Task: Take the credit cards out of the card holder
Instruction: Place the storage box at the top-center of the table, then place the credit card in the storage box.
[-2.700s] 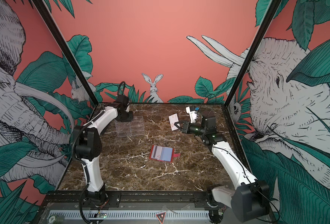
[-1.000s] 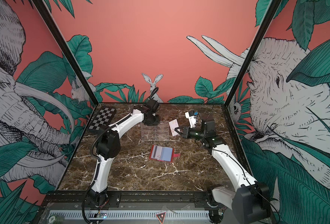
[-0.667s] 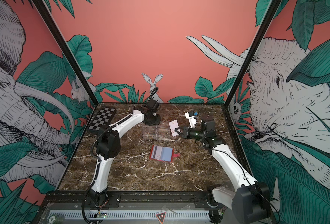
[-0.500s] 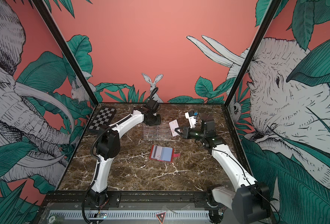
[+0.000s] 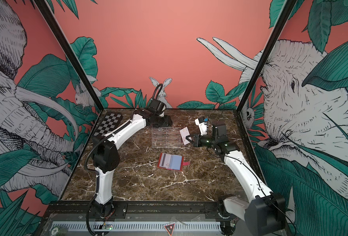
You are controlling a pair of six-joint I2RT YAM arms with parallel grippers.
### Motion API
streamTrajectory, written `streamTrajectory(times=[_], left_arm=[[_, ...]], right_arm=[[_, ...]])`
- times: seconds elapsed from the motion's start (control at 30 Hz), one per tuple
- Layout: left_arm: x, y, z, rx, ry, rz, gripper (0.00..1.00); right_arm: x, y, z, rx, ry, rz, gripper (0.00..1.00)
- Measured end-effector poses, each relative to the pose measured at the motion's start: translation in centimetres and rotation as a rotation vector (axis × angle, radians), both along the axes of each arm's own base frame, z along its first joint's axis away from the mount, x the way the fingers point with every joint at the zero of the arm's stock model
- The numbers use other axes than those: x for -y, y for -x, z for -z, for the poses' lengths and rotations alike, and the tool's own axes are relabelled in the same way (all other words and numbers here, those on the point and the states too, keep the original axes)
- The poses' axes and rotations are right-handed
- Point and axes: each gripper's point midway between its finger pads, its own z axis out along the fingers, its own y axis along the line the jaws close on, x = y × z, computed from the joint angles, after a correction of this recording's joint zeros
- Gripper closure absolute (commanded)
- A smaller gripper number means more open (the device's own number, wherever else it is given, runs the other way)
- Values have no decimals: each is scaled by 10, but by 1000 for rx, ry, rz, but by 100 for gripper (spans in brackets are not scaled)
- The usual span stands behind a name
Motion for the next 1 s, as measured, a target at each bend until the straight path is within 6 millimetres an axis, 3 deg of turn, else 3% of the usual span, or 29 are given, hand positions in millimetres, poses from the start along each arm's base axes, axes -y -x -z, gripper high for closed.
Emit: streamTrajectory(times=[0.1,0.3,0.47,0.67,1.0], left_arm=[[-17,14,-49,136,16,12,3],[-72,54,-152,457,95,-1,1],[-109,86,-196,667,96,-4,1],[-128,115,-211,794,41,41,1],[-139,156,-177,857,1,157,1]], right_arm=[[4,-1,-10,52,53,-9,100],[9,2,-20,168,154,-61,100],[13,12,-24,272,215,-100,100],[13,23,-32,402,270,-164,100],[11,31,-23,470,365,-283,100]])
